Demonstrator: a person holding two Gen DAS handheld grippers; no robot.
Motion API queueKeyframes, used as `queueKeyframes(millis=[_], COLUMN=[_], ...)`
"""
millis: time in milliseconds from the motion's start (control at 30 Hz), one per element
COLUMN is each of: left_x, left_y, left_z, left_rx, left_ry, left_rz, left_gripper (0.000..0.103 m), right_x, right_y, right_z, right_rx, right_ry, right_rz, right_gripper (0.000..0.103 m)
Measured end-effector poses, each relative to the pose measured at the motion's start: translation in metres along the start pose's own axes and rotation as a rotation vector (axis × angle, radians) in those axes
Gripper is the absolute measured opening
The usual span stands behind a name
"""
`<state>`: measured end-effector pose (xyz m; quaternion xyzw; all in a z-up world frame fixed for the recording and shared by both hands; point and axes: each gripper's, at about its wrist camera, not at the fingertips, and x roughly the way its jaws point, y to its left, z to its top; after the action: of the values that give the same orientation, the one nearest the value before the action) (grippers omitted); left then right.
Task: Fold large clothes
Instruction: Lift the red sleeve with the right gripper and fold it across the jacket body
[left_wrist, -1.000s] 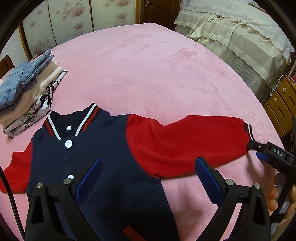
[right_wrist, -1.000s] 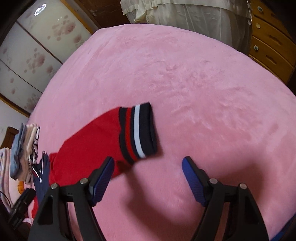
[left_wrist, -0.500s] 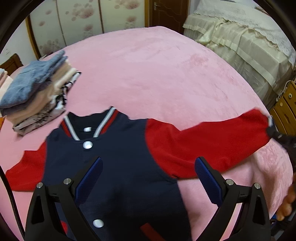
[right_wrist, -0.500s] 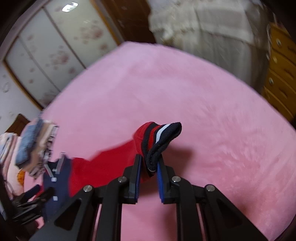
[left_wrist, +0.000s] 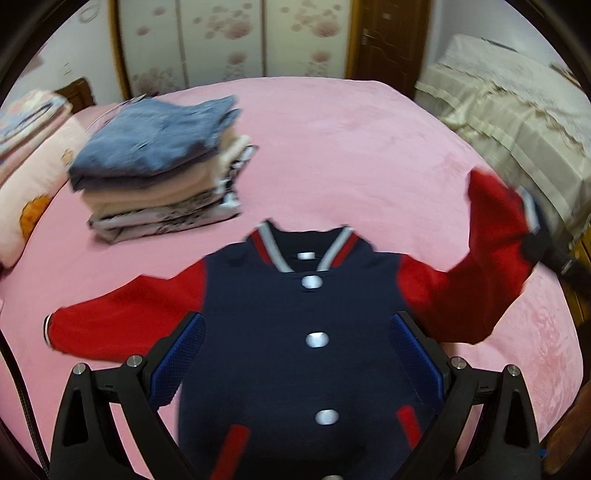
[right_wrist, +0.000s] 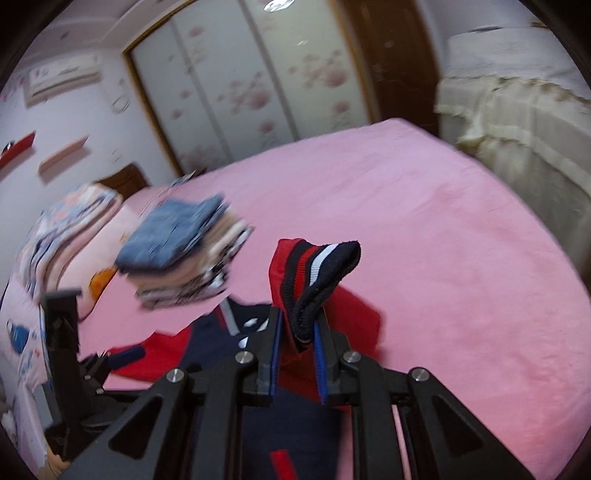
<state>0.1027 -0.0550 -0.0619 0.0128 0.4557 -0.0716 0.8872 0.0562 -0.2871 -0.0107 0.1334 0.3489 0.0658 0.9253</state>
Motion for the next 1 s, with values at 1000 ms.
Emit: queueKeyframes(millis=[1000], left_x=[0.07], left_y=[0.017], left_z=[-0.045], left_rx=[-0.052], left_ry=[0.151], left_rz=[-0.265], left_gripper=[0.099], right_x=[0.06], right_y=[0.067], right_z=[-0.101], right_rx=[-0.26], right_ry=[0.293], right_rz=[0.098], right_gripper=[0.036])
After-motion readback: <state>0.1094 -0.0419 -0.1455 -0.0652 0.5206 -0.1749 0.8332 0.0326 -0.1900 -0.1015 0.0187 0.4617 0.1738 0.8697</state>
